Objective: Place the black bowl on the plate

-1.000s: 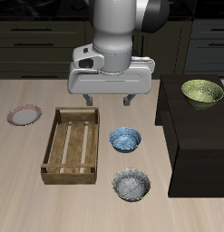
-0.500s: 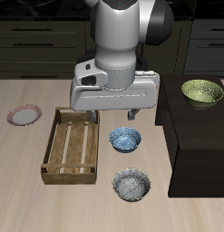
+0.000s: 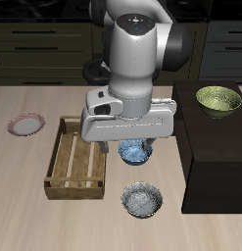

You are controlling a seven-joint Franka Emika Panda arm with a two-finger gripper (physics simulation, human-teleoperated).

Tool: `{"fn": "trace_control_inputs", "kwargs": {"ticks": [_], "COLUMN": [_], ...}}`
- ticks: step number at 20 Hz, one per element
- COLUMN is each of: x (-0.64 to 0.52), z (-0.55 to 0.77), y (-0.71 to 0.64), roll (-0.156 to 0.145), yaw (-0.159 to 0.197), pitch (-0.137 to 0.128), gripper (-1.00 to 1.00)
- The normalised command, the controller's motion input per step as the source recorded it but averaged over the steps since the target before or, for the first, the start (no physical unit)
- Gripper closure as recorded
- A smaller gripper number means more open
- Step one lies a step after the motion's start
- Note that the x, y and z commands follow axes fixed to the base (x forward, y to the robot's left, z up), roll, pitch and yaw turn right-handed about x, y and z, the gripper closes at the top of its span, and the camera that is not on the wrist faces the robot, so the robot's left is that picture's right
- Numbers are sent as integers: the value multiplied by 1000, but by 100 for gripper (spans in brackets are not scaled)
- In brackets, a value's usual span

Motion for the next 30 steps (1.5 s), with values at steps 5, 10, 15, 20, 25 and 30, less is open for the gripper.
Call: {"fn": "trace_control_inputs", "kwargs": {"ticks": [5, 10, 15, 20, 25, 30], "x": [222, 158, 84, 135, 121, -5], "z": [-343, -337, -292, -301, -420, -395], "y": [122, 133, 10, -83, -79, 96], "roll": [-2, 1, -3, -23, -32, 16], "yaw": [-6, 42, 23, 4, 5, 25], "pitch": [45, 36, 42, 42, 47, 40], "gripper": [-100, -100, -100, -100, -100, -100]}}
